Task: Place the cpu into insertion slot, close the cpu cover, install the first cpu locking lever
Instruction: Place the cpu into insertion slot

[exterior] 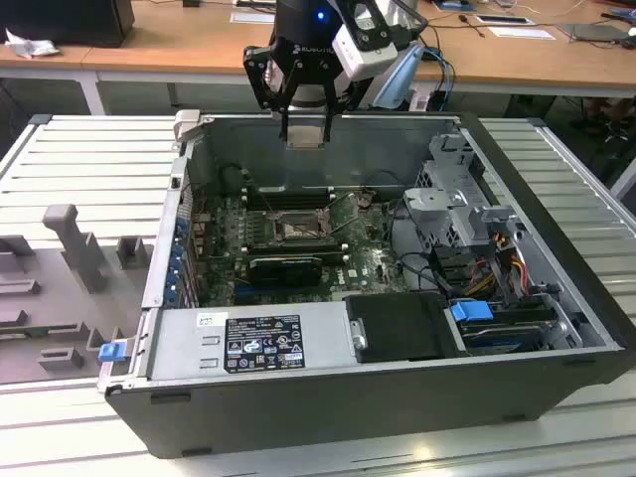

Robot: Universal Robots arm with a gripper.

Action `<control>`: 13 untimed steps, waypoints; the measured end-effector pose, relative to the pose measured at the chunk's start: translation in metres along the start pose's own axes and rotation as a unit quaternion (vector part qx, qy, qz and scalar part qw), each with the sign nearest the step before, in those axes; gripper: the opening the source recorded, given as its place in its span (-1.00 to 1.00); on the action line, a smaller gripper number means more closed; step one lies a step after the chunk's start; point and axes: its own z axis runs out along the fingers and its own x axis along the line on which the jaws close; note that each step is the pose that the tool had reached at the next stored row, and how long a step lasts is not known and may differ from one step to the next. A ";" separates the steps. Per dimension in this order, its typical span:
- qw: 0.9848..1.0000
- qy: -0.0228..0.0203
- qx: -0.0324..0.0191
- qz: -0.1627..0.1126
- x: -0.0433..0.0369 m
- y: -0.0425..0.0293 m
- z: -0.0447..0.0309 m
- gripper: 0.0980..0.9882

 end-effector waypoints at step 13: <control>1.000 -0.002 0.000 0.018 0.0000 0.0000 0.0000 -0.04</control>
